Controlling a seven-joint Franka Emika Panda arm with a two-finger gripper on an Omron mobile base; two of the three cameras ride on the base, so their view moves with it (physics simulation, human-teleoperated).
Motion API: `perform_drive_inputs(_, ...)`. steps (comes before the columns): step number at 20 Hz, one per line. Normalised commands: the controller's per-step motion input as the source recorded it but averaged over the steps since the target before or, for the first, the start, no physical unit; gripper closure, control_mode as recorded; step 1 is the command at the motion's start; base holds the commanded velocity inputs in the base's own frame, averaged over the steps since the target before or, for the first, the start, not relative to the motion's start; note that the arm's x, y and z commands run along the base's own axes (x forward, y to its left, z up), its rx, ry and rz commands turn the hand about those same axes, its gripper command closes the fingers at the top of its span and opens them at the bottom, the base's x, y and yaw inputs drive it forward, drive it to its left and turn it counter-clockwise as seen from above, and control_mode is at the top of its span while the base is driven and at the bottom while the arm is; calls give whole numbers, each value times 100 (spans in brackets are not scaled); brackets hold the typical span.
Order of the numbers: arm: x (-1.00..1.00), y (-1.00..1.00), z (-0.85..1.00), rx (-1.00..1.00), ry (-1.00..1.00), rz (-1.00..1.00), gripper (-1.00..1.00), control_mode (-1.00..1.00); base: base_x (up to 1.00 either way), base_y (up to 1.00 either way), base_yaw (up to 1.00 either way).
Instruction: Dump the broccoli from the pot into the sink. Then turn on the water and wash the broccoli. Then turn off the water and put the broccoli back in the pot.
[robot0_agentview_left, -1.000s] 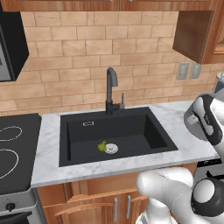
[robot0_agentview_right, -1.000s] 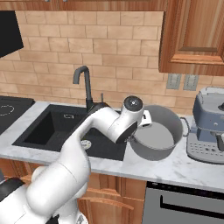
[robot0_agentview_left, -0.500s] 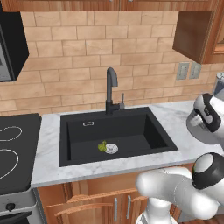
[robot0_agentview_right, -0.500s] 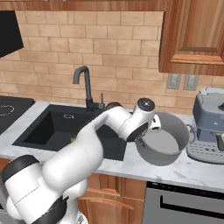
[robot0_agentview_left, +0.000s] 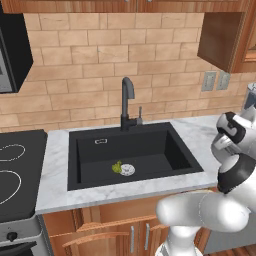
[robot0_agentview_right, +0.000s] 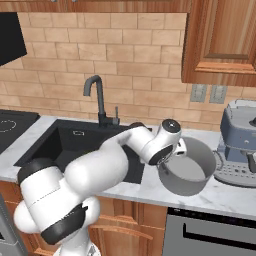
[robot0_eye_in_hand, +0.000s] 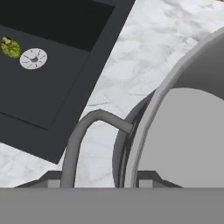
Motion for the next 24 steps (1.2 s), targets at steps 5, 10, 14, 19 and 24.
perform_drive_inputs(5,15,-12,-39,0,2,0,100,-100,0,0,0)
perform_drive_inputs(10,16,-16,-39,-1,2,0,100,-100,0,0,0)
perform_drive_inputs(14,0,-2,-27,-1,2,0,-100,-100,0,0,0)
perform_drive_inputs(19,-13,0,-1,0,0,0,-100,-100,0,0,0)
perform_drive_inputs(24,-24,2,16,0,-7,0,-100,-100,0,0,0)
